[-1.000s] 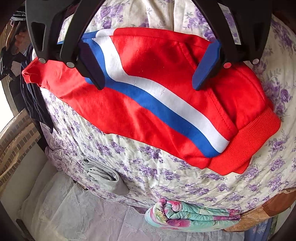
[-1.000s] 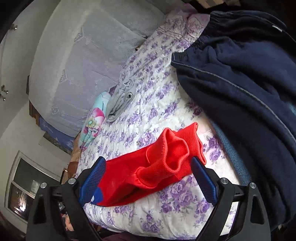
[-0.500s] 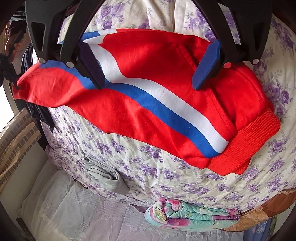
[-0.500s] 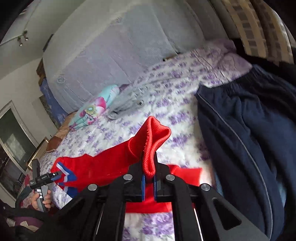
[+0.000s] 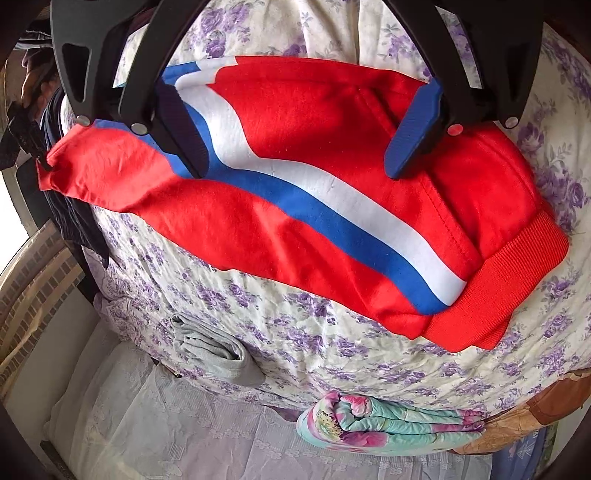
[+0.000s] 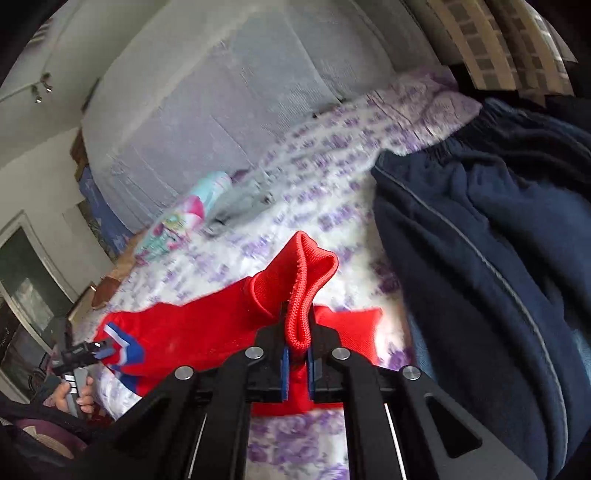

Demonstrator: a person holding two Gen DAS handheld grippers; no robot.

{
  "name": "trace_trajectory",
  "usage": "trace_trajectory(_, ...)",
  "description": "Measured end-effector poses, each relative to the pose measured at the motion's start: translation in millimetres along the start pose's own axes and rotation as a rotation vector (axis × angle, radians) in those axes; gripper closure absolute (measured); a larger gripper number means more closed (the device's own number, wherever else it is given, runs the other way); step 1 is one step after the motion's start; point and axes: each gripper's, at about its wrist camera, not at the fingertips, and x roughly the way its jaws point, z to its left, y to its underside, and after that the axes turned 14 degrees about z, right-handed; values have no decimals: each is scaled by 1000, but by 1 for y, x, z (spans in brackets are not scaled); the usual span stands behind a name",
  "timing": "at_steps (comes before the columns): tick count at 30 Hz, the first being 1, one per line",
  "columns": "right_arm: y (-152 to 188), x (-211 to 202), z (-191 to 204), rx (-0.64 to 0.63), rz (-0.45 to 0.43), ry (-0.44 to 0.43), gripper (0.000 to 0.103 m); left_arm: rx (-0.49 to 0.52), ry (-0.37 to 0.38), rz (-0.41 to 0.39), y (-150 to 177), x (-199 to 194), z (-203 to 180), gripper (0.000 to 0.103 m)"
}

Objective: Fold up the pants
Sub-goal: 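Grasp the red ribbed cuff with the right gripper and lift it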

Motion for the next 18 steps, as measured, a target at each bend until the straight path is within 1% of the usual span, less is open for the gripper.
trace_trajectory(1,4,14,-7,26,70,29,88,12,-16,-1,1,1,-3,10)
trace_trajectory(2,9,17,-10,38,84,44,83,27,-32,2,3,1,-6,10)
trace_trajectory(3,13,11,-9,34,68,48,72,42,-42,10,4,2,-9,10)
trace_trajectory(4,13,1,-5,32,53,86,61,52,-41,24,6,1,-11,10)
trace_trajectory(5,12,-12,-1,34,16,116,48,60,-32,39,7,-2,-12,10)
trace_trajectory(6,11,-27,3,31,-33,113,44,68,-11,53,9,-6,-14,10)
trace_trajectory(8,3,-53,19,22,-105,102,40,98,38,67,12,-18,-22,10)
trace_trajectory(9,-3,-59,31,0,-115,77,39,126,38,60,14,-24,-28,10)
trace_trajectory(11,-16,-60,68,-93,-105,16,39,201,-11,34,19,-32,-46,10)
trace_trajectory(13,-25,-43,107,-200,-49,11,38,256,-80,28,23,-28,-58,10)
trace_trajectory(14,-28,-28,119,-224,-3,12,37,254,-113,48,24,-19,-57,10)
trace_trajectory(15,-29,-9,125,-233,56,24,37,232,-133,84,24,-8,-53,10)
trace_trajectory(16,-30,13,125,-219,124,62,37,197,-134,128,24,4,-45,10)
trace_trajectory(17,-28,32,119,-191,190,96,37,171,-132,150,25,11,-36,10)
trace_trajectory(18,-23,50,106,-147,262,122,37,169,-134,141,28,13,-32,10)
